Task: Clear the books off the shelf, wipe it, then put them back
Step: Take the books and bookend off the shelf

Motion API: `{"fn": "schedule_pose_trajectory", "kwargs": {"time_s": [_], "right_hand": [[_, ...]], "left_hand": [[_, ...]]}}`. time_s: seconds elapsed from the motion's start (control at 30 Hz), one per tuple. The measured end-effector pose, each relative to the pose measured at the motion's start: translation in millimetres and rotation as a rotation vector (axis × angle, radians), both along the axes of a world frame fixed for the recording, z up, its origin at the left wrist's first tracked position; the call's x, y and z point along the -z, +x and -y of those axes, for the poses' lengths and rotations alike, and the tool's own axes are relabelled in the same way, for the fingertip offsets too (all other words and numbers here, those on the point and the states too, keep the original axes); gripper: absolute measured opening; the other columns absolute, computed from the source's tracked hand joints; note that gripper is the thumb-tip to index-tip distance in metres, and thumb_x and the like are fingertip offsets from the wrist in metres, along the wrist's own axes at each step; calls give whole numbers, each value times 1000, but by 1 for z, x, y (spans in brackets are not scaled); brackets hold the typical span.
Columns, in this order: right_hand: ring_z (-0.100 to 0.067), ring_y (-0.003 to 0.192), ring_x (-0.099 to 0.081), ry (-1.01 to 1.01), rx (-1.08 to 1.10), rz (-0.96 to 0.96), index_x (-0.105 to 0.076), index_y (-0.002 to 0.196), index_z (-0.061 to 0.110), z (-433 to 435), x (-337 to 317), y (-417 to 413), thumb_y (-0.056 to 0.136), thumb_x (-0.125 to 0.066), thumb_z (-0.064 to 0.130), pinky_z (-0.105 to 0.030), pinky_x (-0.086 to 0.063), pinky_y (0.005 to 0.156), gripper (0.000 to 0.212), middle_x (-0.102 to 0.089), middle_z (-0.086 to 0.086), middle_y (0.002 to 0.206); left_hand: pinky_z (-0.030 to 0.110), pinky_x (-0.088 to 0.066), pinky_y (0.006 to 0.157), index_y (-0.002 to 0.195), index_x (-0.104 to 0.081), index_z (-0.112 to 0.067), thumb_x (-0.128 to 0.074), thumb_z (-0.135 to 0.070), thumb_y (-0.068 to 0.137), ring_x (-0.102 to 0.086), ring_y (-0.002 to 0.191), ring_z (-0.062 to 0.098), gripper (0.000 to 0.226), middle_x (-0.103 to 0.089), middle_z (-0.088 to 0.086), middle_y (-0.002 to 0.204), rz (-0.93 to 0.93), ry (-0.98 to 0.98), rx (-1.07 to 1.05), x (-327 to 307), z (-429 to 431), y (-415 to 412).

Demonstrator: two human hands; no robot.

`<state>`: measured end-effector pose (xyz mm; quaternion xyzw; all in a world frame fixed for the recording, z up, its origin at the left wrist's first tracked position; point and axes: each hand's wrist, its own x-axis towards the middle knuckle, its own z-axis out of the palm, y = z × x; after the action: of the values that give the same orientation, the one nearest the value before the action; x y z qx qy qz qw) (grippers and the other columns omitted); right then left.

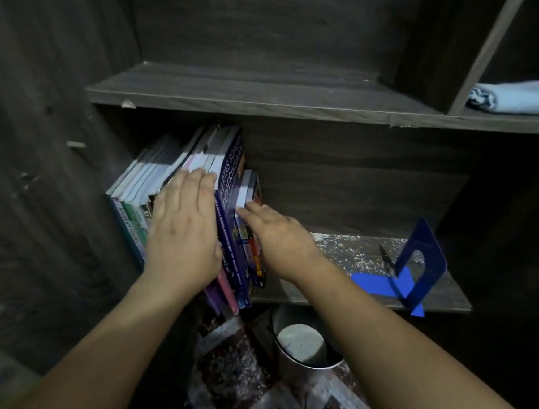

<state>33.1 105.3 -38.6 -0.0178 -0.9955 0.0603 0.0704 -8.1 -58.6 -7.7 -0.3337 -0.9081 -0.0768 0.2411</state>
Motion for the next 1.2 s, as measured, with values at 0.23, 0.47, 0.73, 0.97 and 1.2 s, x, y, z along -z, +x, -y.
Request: {"fn": "schedule_pose_trajectory", "kwargs": {"time_s": [0.23, 0.47, 0.73, 0.97, 1.2], "right_hand": [[-22, 147, -16, 56, 29, -124, -26, 147, 12, -7, 5, -4, 89, -46, -10, -35, -15, 118, 65, -16, -6, 160], [-31, 130, -33, 242, -36, -125, -42, 136, 17, -19, 0, -18, 90, -53, 4, -42, -35, 105, 49, -29, -16, 147], [-35, 146, -12, 412, -74, -130, -49, 130, 12, -33, 8, -24, 94, -51, 4, -43, -16, 118, 37, -15, -16, 159], [-37, 110, -63, 259, 100, -332, -67, 101, 4, -86, -1, 15, 68, -78, -1, -44, -53, 87, 35, -67, -20, 112], [-33, 107, -60, -21, 360, -466, -59, 99, 9, -100, -6, 82, 79, -71, 7, -41, -51, 65, 24, -62, -10, 105]], "left_hand": [[48, -21, 116, 144, -31, -2, -84, -16, 56, -28, 139, 35, 104, -36, 16, 145, 13, 18, -17, 3, 1, -5], [46, -21, 115, 143, -31, -2, -87, -17, 53, -29, 138, 34, 108, -37, 17, 144, 22, 5, -51, 1, -2, -3], [42, -6, 119, 150, -9, -6, -77, -28, 73, -10, 146, 29, 106, -18, 11, 156, 27, -102, -121, -6, -9, 6], [60, 3, 113, 150, 0, -6, -67, -51, 79, 9, 146, 35, 107, -6, 14, 158, 47, -121, -194, -13, -24, 27], [45, 6, 118, 152, 3, -5, -52, -47, 92, 13, 147, 31, 91, -3, 11, 160, -35, -232, 107, 3, -67, 56]]}}
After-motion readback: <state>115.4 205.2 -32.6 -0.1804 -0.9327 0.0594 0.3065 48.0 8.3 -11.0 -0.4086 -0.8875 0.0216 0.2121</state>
